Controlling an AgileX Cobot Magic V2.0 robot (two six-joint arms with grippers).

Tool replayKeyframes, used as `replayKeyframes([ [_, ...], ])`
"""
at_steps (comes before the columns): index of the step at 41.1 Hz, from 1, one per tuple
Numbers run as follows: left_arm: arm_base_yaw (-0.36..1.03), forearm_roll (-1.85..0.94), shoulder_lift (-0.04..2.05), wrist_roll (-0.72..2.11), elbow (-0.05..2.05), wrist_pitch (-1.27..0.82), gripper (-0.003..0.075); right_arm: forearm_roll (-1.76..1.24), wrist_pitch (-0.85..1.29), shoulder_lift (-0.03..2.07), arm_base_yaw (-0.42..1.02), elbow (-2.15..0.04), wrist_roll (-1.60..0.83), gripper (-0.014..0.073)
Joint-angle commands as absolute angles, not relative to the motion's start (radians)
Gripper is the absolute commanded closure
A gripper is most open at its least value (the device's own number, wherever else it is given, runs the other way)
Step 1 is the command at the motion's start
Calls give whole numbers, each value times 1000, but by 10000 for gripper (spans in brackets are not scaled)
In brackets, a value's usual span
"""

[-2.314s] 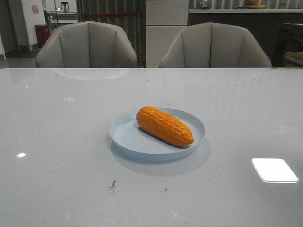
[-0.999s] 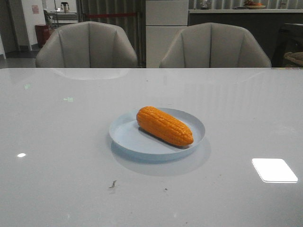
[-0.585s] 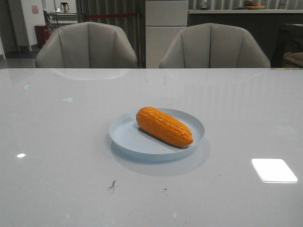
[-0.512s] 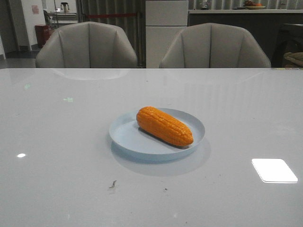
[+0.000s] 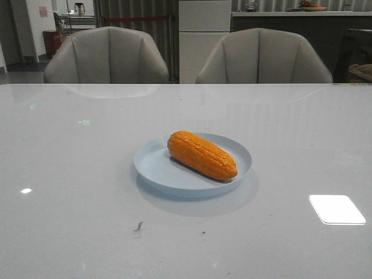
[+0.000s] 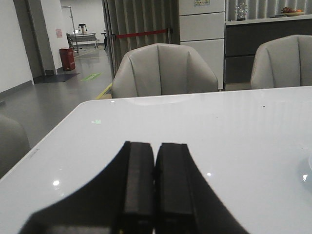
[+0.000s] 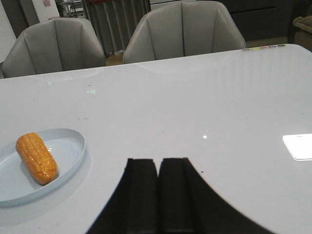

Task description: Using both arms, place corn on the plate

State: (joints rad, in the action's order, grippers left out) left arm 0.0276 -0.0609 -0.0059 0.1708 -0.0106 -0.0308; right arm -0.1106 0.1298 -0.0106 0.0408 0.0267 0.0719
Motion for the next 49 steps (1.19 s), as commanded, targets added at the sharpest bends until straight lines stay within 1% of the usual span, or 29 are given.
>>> replayKeyframes([
  [1,27,-70,-27,170,-47,61,627,-103,49,-34,36,7,64,537],
  [49,27,-70,-27,170,-47,61,627,-103,49,-34,36,7,64,537],
])
